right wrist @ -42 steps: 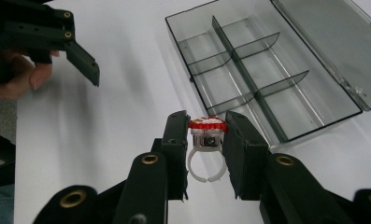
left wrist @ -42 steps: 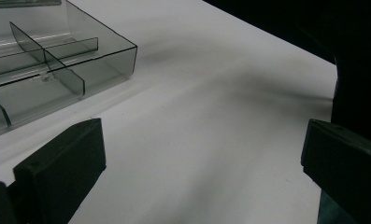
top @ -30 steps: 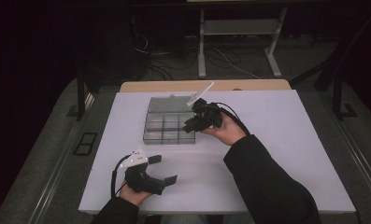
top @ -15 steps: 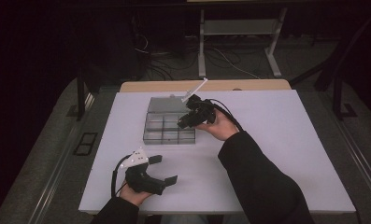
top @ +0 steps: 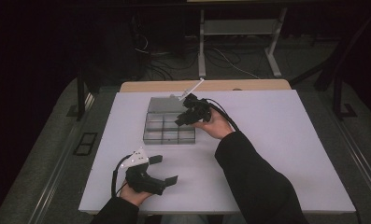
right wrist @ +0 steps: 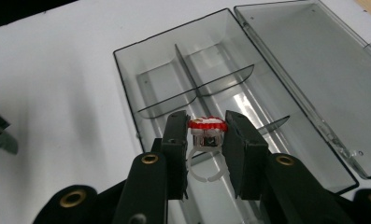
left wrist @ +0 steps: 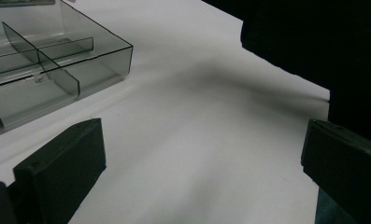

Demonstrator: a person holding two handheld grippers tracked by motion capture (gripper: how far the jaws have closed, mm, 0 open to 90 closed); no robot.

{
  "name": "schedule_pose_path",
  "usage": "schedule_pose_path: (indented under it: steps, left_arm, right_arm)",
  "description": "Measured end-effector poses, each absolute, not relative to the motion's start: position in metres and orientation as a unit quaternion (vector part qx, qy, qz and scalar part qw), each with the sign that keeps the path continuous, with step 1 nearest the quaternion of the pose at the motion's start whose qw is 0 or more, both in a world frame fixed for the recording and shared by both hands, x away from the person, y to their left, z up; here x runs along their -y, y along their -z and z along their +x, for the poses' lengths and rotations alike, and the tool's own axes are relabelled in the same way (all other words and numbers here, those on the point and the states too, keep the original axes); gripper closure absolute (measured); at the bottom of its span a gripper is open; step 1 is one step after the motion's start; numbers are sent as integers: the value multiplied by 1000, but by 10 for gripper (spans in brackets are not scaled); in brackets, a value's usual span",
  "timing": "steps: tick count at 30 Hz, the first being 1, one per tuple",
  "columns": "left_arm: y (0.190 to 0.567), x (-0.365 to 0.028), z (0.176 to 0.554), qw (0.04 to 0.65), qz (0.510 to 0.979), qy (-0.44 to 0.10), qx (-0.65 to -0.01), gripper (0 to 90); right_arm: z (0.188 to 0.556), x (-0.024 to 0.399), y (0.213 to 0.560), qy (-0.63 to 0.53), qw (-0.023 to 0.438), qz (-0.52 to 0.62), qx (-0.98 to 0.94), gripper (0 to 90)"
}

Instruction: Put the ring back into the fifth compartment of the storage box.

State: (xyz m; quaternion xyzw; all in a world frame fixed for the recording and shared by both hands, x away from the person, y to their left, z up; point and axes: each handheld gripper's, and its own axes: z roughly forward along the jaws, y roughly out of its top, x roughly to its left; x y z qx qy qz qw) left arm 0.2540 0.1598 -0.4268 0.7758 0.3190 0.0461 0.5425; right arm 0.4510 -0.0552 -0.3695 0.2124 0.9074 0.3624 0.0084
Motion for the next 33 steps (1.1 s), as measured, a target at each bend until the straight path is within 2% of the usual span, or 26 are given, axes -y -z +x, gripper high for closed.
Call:
schedule_pose_path:
  steps: [33]
  left_arm:
    - [427, -156, 258, 543, 778, -42, -314, 0]
  right_arm:
    - [485, 30, 416, -399, -5, 273, -875, 692]
